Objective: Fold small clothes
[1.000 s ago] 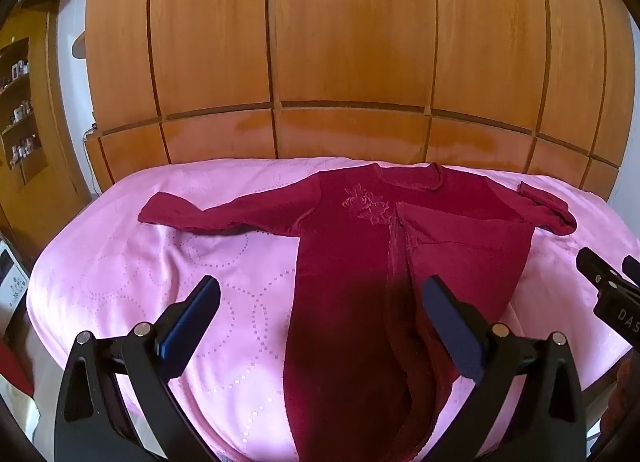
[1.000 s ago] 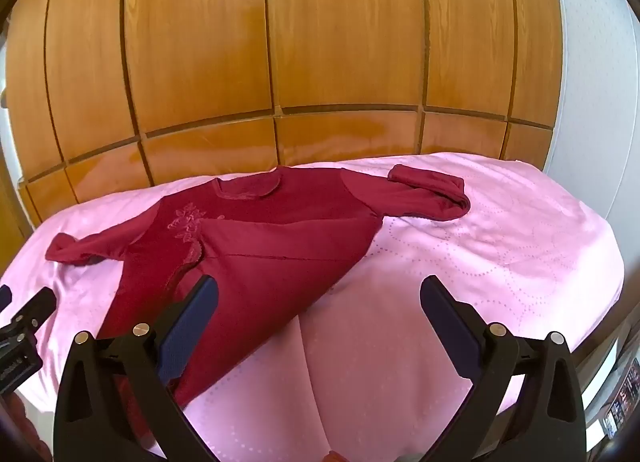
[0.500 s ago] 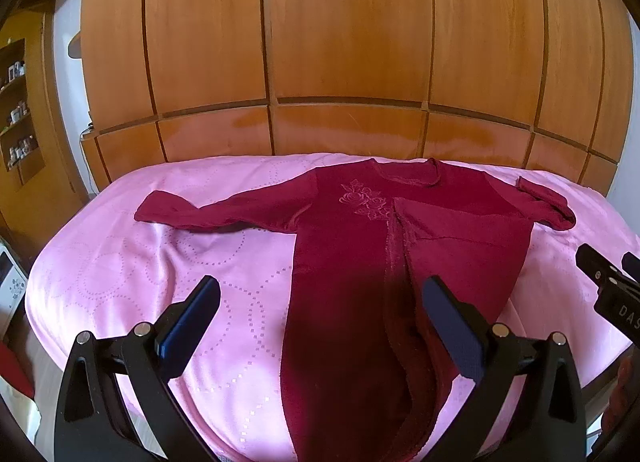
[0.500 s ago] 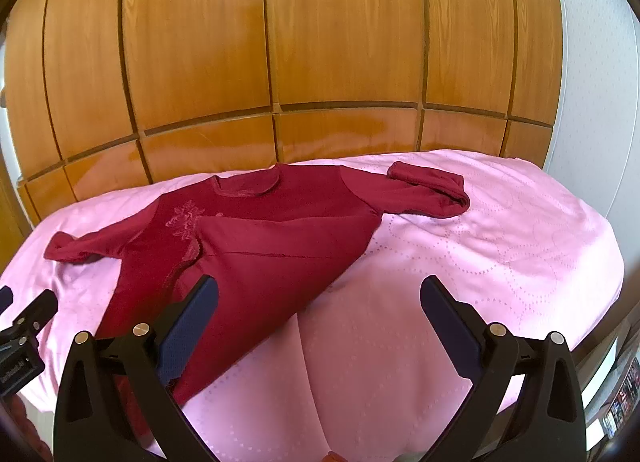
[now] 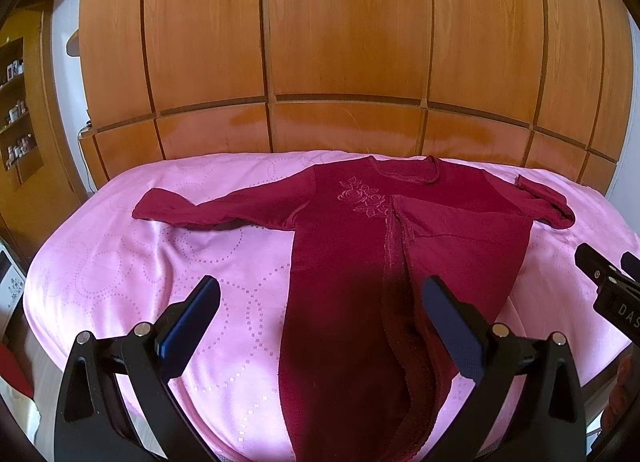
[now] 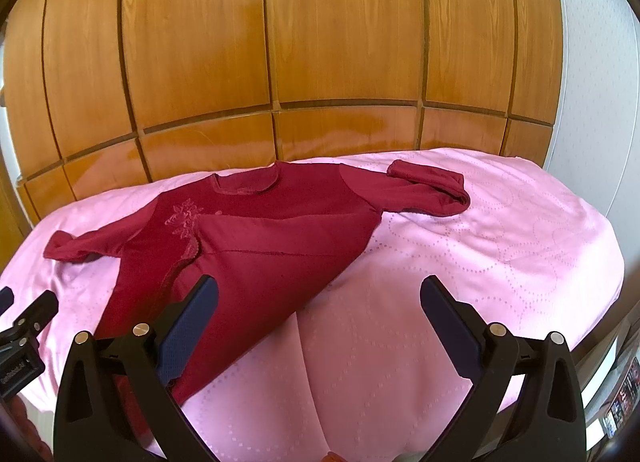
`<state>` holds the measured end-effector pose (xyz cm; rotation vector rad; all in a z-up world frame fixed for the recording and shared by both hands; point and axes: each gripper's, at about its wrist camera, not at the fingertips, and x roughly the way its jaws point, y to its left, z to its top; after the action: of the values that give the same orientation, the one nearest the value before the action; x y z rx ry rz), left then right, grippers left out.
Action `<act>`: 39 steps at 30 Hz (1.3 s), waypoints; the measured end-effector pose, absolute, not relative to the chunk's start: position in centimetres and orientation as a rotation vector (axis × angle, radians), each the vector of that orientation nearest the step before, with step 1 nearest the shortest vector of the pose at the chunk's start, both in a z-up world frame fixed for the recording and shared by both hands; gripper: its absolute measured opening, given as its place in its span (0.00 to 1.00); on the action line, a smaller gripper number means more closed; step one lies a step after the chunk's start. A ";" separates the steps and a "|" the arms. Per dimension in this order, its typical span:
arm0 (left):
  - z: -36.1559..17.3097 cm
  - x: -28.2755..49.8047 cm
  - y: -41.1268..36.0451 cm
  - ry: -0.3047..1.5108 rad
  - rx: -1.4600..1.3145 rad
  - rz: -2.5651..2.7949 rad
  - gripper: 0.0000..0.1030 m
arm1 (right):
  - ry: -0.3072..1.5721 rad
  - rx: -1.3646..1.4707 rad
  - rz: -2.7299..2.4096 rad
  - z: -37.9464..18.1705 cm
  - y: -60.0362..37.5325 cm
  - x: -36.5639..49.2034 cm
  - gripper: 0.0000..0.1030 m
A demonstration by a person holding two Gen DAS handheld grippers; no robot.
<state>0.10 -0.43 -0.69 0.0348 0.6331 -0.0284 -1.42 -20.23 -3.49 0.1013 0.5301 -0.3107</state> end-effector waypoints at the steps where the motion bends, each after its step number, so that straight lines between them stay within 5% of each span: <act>1: -0.7 0.1 -0.4 0.634 0.033 -0.029 0.98 | 0.529 0.102 -0.311 -3.5 -20.2 -1.4 0.97; 39: -2.8 1.9 0.2 0.755 -0.020 -0.144 0.98 | 0.526 0.131 -0.229 -4.9 -20.1 -1.1 0.97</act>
<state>1.92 0.15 -2.79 -0.0200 0.7552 -0.1437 -1.07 -20.09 -4.93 0.1314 0.5257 -0.2286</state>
